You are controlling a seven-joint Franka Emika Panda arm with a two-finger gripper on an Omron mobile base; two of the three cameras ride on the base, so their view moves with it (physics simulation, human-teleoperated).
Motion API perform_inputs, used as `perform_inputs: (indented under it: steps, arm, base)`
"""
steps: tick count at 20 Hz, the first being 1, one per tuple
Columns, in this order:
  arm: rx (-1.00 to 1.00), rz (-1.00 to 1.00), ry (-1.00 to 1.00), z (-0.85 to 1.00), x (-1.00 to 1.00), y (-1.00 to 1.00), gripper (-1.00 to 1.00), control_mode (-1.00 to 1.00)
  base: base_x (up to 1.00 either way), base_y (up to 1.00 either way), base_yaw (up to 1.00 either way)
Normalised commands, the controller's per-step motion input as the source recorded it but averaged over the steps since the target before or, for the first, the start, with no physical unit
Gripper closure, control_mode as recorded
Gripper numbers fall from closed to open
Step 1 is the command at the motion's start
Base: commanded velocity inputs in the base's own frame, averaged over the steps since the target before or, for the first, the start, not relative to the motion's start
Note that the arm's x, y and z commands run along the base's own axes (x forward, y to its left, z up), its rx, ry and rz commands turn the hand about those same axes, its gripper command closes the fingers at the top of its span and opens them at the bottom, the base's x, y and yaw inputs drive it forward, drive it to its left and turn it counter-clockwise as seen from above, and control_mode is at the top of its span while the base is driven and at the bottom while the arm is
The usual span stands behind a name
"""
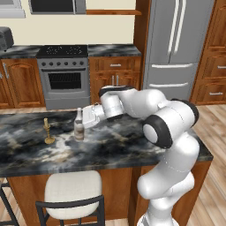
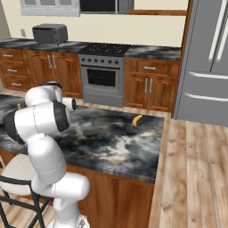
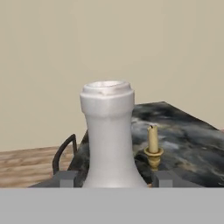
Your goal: Open the cabinet directly in front. Then move the liquor and the mug to the dining counter with the candle on it.
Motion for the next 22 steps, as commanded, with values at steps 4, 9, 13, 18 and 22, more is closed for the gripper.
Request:
perform_inputs:
  steps: [4, 9, 13, 18, 22]
  arm:
    - [0.0, 0.0, 0.0, -0.11, 0.08, 0.0, 1.0, -1.0]
    - [0.0, 0.0, 0.0, -0.23, 0.2, 0.0, 1.0, -1.0]
    - [0.0, 0.0, 0.0, -0.14, 0.29, 0.0, 1.0, -1.0]
    - [0.0, 0.0, 0.0, -0.13, 0.39, 0.0, 1.0, -1.0]
    - [-0.01, 0.0, 0.0, -0.22, 0.31, 0.0, 1.0, -1.0]
  base:
    - [0.0, 0.0, 0.0]
    - [0.0, 0.0, 0.0]
    - [0.0, 0.0, 0.0]
    - [0.0, 0.0, 0.0]
    - [0.0, 0.0, 0.0]
